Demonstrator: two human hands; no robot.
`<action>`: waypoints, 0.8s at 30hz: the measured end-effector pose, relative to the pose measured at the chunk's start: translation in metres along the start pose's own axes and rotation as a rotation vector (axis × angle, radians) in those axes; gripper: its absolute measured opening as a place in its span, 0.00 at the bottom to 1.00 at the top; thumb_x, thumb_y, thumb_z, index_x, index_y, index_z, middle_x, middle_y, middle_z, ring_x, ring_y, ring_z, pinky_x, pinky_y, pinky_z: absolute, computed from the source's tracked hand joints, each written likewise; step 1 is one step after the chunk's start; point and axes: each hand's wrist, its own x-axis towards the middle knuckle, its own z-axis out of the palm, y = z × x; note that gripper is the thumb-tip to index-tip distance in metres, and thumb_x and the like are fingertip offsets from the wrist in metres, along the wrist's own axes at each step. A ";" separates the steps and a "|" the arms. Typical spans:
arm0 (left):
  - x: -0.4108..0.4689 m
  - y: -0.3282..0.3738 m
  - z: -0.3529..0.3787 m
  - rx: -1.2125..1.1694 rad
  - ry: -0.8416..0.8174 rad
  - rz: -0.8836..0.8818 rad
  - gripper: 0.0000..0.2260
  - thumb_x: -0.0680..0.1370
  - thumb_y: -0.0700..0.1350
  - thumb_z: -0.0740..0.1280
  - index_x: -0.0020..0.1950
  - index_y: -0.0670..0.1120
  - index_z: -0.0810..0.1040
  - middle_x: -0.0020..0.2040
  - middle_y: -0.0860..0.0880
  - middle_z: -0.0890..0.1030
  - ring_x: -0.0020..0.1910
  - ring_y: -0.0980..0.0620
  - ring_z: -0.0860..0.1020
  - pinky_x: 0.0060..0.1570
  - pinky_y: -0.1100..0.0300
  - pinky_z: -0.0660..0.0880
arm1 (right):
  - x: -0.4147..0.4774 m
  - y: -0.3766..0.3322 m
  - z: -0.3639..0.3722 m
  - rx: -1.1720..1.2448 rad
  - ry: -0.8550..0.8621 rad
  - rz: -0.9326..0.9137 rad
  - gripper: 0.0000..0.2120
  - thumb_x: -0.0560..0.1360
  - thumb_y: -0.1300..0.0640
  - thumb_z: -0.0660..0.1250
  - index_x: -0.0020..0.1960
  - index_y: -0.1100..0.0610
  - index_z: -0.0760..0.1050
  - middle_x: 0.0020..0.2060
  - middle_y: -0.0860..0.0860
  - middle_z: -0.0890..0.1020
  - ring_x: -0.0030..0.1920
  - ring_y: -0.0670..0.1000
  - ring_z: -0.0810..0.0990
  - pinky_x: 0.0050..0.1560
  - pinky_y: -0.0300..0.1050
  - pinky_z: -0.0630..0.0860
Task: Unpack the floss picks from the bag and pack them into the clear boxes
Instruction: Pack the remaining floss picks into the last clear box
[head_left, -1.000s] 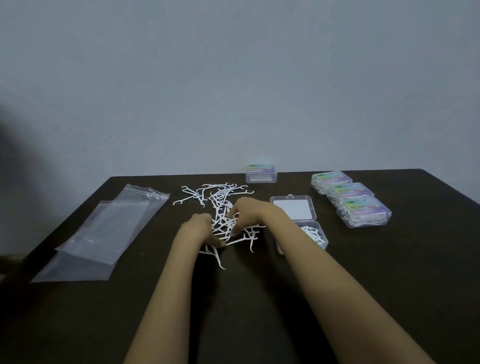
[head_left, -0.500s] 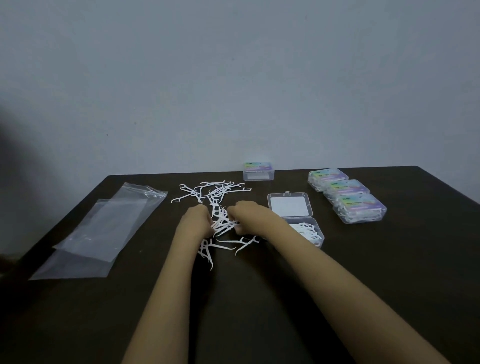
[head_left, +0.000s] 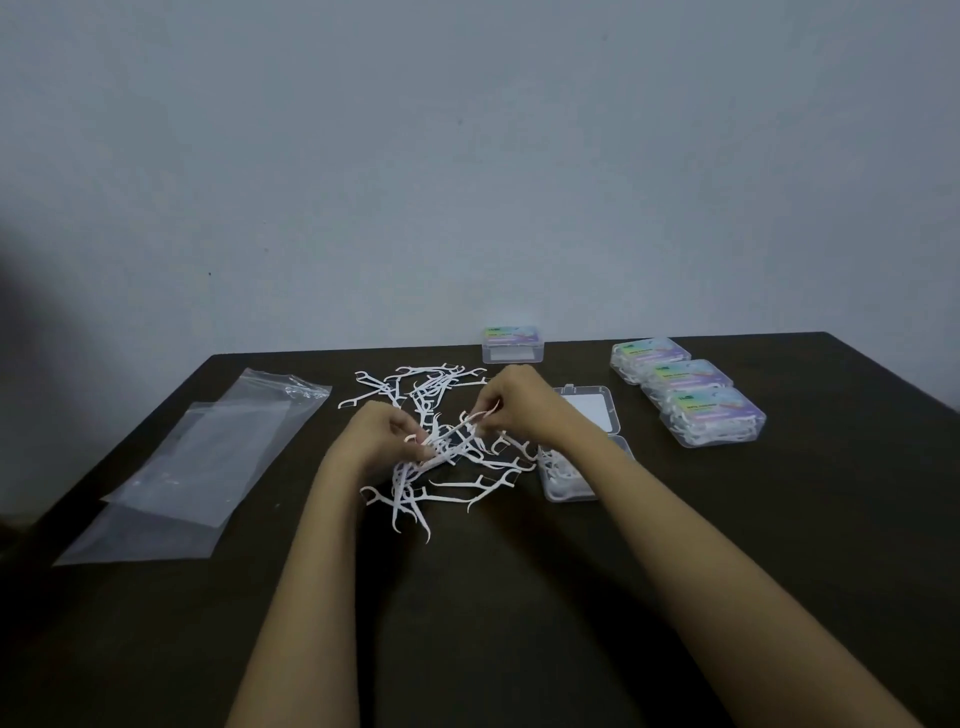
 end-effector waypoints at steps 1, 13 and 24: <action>-0.001 0.000 -0.002 -0.036 -0.010 0.010 0.07 0.67 0.39 0.76 0.36 0.46 0.79 0.33 0.46 0.73 0.32 0.53 0.70 0.34 0.61 0.67 | -0.003 0.001 -0.004 0.048 0.017 0.018 0.08 0.68 0.63 0.73 0.48 0.63 0.83 0.42 0.56 0.84 0.35 0.45 0.77 0.37 0.31 0.71; -0.008 0.033 0.027 -0.616 0.039 0.177 0.05 0.71 0.34 0.71 0.39 0.44 0.79 0.30 0.52 0.80 0.27 0.60 0.75 0.29 0.69 0.72 | -0.077 0.063 -0.048 0.574 0.292 0.237 0.04 0.69 0.64 0.72 0.39 0.56 0.80 0.35 0.50 0.82 0.34 0.44 0.78 0.36 0.34 0.75; -0.018 0.067 0.092 -0.890 0.190 0.223 0.06 0.70 0.33 0.71 0.37 0.42 0.76 0.35 0.45 0.80 0.31 0.56 0.78 0.31 0.69 0.75 | -0.089 0.084 -0.040 0.503 0.120 0.291 0.06 0.70 0.63 0.71 0.44 0.54 0.81 0.42 0.45 0.82 0.45 0.43 0.80 0.45 0.35 0.76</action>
